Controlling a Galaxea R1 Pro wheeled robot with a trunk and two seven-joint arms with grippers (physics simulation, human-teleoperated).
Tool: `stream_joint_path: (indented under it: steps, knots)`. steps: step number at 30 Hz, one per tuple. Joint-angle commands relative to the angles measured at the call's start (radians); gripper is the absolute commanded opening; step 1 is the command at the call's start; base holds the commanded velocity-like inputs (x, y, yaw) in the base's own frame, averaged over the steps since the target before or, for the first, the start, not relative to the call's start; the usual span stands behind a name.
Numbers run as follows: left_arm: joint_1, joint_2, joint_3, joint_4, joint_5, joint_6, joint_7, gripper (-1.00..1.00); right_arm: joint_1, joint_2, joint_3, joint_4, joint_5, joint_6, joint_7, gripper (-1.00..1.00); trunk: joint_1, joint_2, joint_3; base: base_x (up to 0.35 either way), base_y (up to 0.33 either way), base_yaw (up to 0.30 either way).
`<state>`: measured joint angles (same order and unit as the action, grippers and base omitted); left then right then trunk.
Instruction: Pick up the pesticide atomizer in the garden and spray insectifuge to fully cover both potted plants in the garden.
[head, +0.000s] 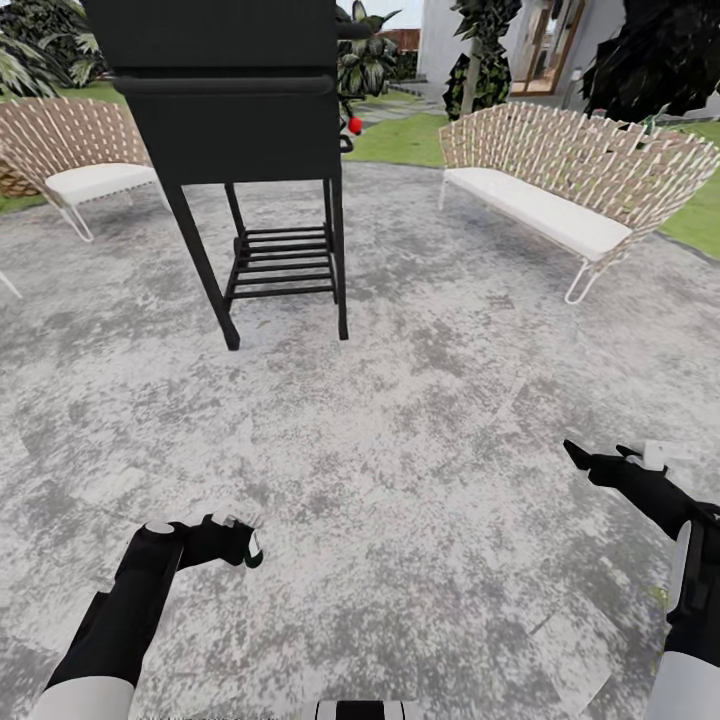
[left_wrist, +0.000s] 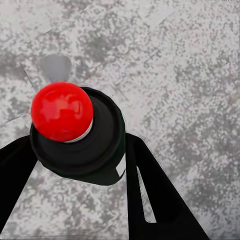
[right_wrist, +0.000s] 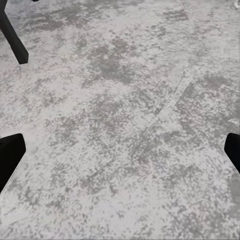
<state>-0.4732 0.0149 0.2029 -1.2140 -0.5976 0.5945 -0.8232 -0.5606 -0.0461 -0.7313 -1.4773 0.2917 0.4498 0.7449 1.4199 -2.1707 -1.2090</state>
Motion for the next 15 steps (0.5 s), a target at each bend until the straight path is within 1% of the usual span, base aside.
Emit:
stream_joint_path:
  steps: [1,2,9,14,15]
  knots:
    - [-0.001,-0.001,0.001,-0.001,-0.007,0.004,-0.008,-1.00,-0.001,0.000,-0.002,-0.001,0.007,0.004,0.008,1.00,0.000,0.000,0.000,0.000,0.000,0.240]
    - [-0.001,-0.001,0.001,-0.001,-0.007,0.004,-0.008,-1.00,-0.001,0.000,-0.002,-0.001,0.007,0.003,0.008,1.00,0.000,0.000,0.001,0.000,0.000,0.240]
    - [-0.001,-0.001,0.001,-0.001,-0.007,0.004,-0.008,-1.00,-0.001,0.000,-0.003,-0.002,0.007,0.003,0.008,1.00,0.027,-0.049,-0.013,0.000,0.000,0.240]
    - [0.001,-0.001,0.001,-0.001,-0.007,0.004,-0.008,-1.00,-0.001,-0.001,-0.003,-0.001,0.007,0.004,0.008,1.00,0.027,-0.049,-0.008,0.000,0.000,0.240]
    - [0.001,-0.001,0.001,-0.001,-0.007,0.004,-0.008,-1.00,-0.001,-0.001,-0.003,-0.001,0.007,0.004,0.008,1.00,0.031,-0.056,-0.010,0.000,0.000,0.240]
